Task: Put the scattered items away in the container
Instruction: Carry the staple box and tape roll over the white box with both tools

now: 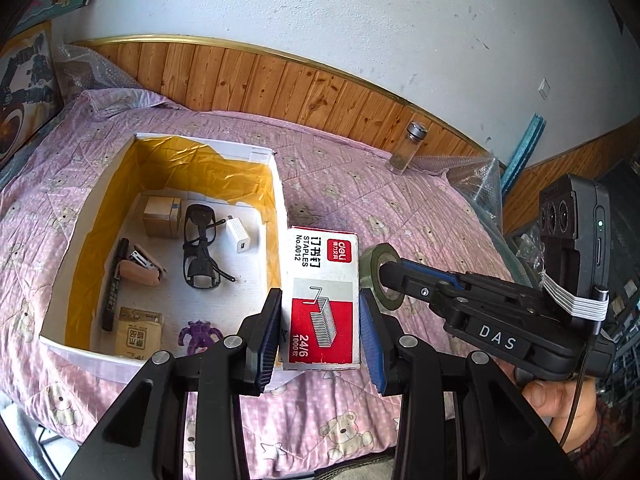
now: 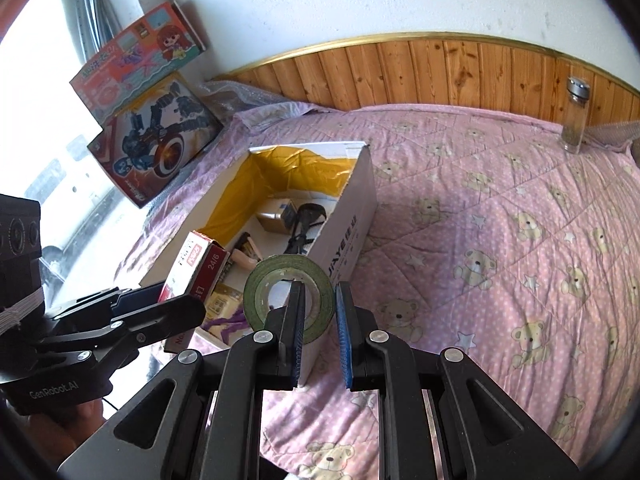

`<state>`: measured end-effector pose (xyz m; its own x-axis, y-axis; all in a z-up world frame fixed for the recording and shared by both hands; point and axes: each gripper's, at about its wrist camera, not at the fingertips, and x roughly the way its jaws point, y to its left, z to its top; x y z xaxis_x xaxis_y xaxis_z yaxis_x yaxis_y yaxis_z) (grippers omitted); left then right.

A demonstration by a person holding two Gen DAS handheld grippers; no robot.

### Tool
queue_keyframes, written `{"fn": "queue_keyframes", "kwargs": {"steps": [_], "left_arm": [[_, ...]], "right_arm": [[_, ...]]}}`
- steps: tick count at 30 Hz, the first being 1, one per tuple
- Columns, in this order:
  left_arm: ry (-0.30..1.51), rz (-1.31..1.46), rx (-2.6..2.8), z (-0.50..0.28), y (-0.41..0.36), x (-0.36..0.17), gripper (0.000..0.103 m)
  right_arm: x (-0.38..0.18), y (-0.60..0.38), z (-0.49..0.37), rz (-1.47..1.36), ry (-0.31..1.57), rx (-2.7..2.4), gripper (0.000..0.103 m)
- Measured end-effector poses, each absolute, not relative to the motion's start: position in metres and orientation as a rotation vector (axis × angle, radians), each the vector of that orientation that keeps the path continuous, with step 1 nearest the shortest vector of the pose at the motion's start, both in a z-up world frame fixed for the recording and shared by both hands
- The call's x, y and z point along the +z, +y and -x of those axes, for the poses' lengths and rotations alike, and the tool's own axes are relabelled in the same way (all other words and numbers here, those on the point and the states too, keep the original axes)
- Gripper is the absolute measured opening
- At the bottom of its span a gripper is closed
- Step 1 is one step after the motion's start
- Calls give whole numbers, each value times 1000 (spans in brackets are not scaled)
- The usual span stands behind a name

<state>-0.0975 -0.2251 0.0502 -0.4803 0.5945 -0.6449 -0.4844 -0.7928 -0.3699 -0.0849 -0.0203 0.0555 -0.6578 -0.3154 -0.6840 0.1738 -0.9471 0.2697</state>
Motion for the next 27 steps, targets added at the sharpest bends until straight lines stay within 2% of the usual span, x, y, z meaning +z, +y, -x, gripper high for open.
{"fn": "queue_keyframes", "kwargs": {"steps": [18, 27], "left_arm": [[-319, 1098, 2377, 147, -282, 48, 38], [-351, 1192, 2311, 168, -259, 26, 38]], "right_arm": [[79, -51, 123, -1080, -71, -2570, 16], [93, -58, 162, -1079, 29, -2559, 16]]}}
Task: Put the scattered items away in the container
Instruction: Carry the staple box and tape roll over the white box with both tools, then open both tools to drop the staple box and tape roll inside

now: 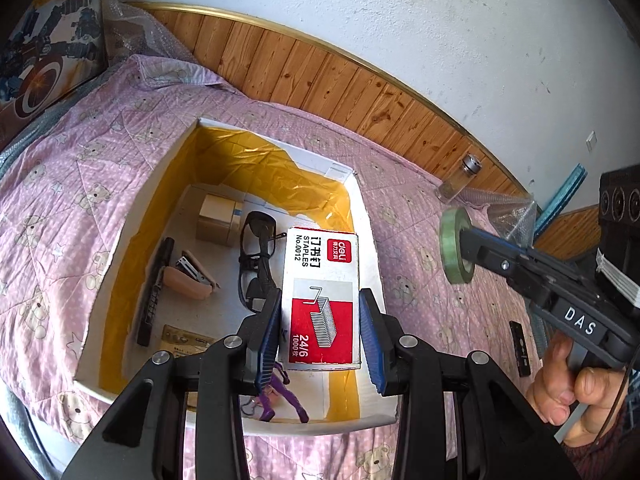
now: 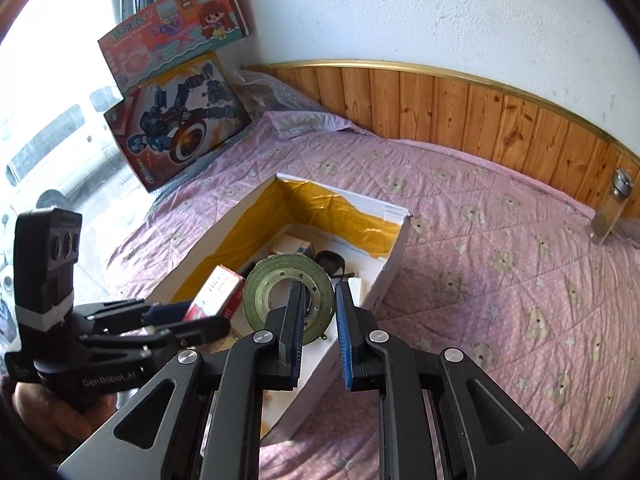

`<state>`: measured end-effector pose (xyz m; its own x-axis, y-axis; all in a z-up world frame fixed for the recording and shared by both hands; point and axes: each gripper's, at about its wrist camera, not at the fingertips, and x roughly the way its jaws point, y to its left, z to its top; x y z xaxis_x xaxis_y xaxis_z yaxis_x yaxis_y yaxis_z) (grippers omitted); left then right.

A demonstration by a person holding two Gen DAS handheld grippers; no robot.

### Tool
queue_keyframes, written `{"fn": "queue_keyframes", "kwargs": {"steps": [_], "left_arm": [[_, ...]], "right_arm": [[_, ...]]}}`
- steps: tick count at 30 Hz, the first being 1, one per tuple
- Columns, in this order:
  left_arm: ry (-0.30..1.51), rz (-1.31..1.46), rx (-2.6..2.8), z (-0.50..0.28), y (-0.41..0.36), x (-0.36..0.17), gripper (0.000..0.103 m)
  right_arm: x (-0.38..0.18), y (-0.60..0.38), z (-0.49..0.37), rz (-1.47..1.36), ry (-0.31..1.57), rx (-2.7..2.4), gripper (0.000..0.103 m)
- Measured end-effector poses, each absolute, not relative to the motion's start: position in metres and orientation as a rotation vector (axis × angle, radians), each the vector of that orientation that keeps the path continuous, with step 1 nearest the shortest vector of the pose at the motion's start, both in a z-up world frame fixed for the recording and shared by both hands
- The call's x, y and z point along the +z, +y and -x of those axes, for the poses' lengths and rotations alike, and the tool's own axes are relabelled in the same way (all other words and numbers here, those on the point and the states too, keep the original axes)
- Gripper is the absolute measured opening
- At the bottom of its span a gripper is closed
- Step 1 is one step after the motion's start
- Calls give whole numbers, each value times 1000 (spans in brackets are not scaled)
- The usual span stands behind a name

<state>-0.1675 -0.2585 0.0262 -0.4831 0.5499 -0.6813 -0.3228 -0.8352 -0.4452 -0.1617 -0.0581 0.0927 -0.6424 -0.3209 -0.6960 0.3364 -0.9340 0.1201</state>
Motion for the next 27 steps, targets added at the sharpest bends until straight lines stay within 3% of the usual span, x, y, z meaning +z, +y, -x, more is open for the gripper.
{"fn": "queue_keyframes", "kwargs": {"steps": [19, 27], "left_arm": [[-307, 1445, 2226, 193, -211, -23, 39], [-88, 1340, 2352, 193, -197, -6, 39]], "right_arm": [[57, -74, 276, -1251, 106, -2423, 16], [35, -73, 306, -1334, 147, -2377, 16]]}}
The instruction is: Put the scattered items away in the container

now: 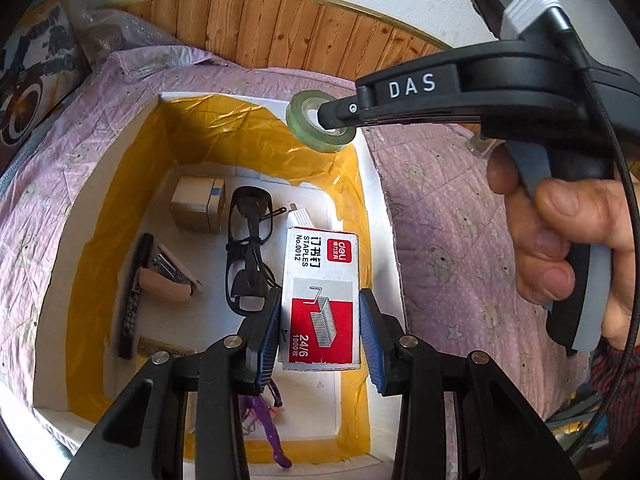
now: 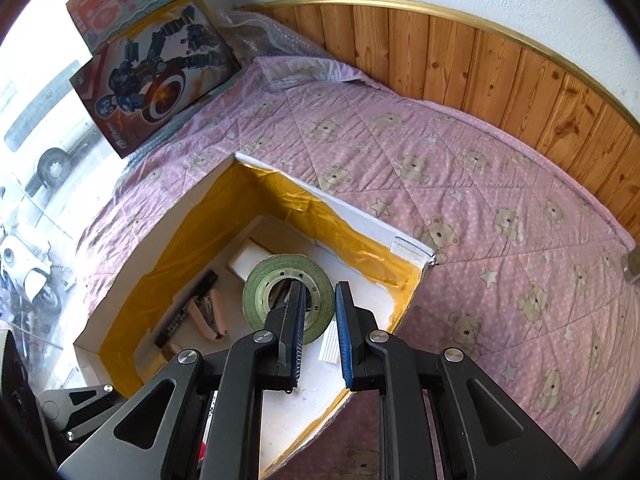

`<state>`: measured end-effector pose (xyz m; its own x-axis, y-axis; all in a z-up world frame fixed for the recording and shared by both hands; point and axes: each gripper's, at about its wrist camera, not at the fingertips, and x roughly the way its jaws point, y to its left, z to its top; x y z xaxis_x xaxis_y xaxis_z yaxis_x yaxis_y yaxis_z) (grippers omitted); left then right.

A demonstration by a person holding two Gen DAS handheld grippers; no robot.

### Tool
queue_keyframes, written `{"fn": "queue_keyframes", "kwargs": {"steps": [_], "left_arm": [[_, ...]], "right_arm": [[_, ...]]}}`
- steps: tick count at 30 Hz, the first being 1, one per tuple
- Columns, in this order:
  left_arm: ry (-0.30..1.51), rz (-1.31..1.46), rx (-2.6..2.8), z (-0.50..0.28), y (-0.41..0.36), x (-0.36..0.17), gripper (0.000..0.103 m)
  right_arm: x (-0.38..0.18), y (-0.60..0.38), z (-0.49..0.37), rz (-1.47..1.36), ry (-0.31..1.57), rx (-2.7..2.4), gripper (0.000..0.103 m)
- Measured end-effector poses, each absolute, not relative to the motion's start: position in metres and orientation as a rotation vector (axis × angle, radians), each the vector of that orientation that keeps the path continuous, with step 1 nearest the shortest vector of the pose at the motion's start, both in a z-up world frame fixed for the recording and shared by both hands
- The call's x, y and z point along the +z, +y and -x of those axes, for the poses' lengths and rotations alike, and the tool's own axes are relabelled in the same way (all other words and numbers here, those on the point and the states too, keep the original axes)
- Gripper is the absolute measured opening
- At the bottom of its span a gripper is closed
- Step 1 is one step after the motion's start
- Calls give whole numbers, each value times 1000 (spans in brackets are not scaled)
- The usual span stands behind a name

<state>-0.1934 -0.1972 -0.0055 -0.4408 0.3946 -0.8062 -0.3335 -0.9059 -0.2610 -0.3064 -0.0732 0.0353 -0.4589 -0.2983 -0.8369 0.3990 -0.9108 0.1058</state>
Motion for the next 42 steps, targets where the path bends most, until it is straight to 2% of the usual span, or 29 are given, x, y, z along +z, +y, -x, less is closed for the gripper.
{"fn": "queue_keyframes", "kwargs": {"steps": [8, 16, 20, 23, 26, 28, 38, 42], "left_arm": [[-94, 1442, 2304, 202, -197, -26, 38], [-61, 1474, 2309, 206, -194, -30, 39], [-80, 1506, 2277, 209, -192, -35, 39], [-110, 1537, 2251, 212, -192, -41, 39], [-186, 1589, 2196, 215, -195, -49, 45], [-196, 1592, 2193, 214, -197, -49, 48], [-206, 1520, 2266, 202, -217, -19, 51], [-184, 1507, 2287, 193, -221, -10, 53]], "right_arm": [[17, -78, 334, -1403, 330, -2346, 16], [0, -82, 351, -1462, 373, -2276, 16], [-11, -87, 357, -1493, 445, -2263, 16], [-17, -83, 363, -1504, 427, -2261, 16], [-15, -81, 365, -1502, 372, -2269, 25], [-11, -80, 363, -1492, 374, -2291, 35], [11, -71, 344, -1459, 340, -2320, 37], [21, -71, 326, -1441, 344, -2306, 42]]}}
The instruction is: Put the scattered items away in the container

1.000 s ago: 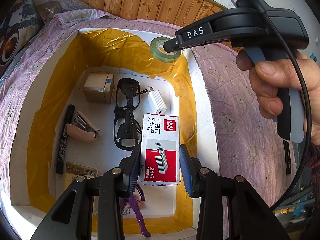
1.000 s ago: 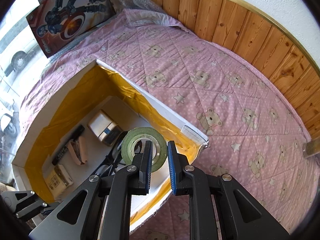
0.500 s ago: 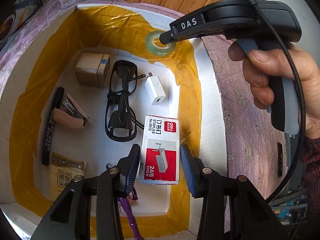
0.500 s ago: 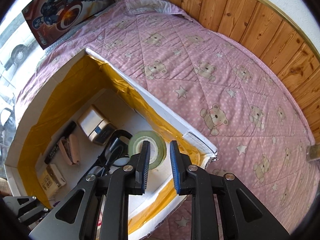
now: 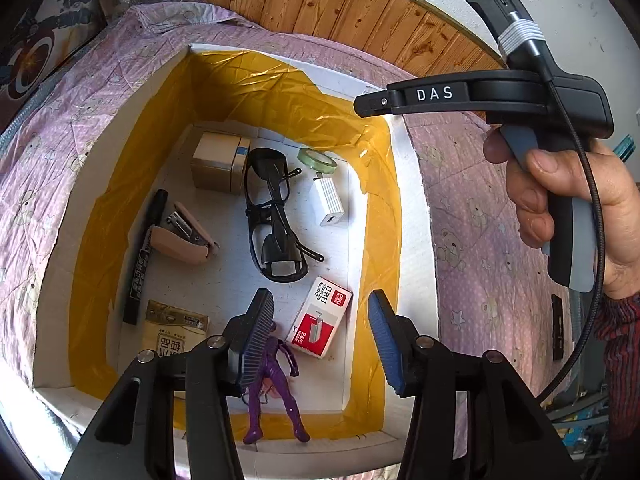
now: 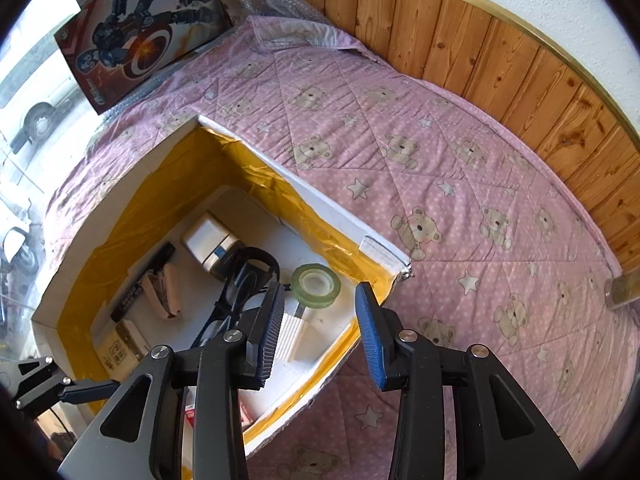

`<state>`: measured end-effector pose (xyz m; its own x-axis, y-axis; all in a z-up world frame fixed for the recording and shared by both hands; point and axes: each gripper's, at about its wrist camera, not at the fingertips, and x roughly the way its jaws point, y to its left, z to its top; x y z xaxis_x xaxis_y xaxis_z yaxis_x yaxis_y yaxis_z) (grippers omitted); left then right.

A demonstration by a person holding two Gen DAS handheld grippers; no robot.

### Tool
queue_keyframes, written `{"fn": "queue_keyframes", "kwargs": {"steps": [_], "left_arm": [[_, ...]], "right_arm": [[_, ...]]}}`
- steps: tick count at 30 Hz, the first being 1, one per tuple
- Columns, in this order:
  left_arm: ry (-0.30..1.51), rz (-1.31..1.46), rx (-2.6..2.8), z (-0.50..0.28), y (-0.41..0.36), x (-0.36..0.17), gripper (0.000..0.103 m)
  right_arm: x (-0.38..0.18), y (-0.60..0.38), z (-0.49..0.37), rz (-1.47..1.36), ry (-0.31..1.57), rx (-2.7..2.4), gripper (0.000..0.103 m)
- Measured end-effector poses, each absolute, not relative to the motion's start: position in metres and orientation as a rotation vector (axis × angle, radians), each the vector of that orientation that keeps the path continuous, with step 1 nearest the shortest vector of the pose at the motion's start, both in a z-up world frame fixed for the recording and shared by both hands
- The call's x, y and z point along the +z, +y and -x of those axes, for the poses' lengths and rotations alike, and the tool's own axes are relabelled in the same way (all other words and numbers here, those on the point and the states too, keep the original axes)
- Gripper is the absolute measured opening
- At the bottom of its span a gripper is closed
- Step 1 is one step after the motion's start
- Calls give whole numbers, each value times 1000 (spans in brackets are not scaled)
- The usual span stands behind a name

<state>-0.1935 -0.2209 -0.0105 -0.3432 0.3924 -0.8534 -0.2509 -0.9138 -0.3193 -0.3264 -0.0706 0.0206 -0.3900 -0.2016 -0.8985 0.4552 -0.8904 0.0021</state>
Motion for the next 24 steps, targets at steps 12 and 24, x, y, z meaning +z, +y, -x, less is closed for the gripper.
{"fn": "queue_keyframes", "kwargs": {"steps": [12, 24], "left_arm": [[-45, 1406, 2402, 157, -226, 17, 55], [0, 1340, 2463, 120, -243, 36, 57]], "right_arm": [[34, -68, 252, -1420, 413, -2259, 46], [32, -86, 166, -1413, 443, -2231, 47]]}}
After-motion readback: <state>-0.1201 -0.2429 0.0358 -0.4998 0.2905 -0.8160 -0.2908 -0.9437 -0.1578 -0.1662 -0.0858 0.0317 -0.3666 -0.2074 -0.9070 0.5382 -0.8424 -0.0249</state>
